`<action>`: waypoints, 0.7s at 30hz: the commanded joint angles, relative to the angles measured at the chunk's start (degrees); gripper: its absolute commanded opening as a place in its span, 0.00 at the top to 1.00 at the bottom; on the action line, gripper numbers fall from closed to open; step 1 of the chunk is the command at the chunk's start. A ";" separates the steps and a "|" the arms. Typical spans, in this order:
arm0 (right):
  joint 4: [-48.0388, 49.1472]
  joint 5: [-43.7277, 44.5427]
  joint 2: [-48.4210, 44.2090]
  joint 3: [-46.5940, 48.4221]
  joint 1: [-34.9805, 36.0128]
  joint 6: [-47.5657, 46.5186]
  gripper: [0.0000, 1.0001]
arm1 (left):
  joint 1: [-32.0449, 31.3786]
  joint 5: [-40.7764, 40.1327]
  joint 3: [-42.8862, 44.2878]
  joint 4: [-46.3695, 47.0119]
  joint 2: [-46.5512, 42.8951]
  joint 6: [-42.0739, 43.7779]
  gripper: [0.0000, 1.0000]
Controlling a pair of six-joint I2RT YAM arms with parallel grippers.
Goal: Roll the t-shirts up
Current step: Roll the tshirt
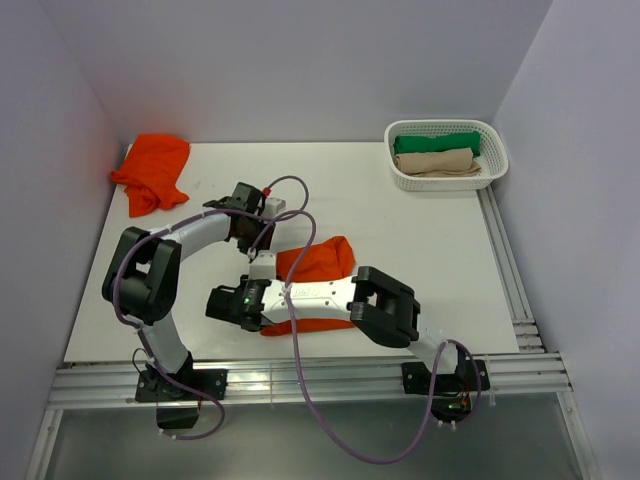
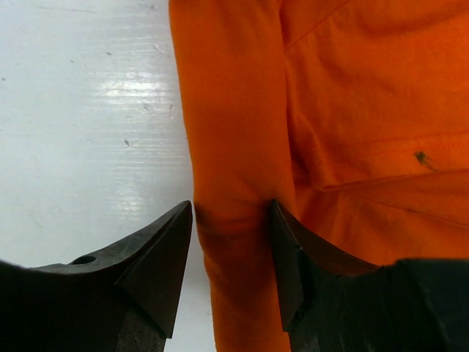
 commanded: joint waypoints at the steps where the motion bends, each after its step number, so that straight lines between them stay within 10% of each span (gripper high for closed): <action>1: -1.45 -0.44 1.18 -1.40 -0.22 2.06 0.45 | -0.20 -1.79 1.54 -0.96 0.57 0.33 0.86; 9: -2.87 -1.93 1.97 -2.10 -0.22 1.98 0.44 | -0.03 -0.65 5.14 -2.36 -0.74 0.69 0.47; 21: 24.53 -9.30 -11.03 -24.04 -3.29 -1.53 0.64 | 4.10 6.38 10.34 -6.85 -2.50 4.28 0.41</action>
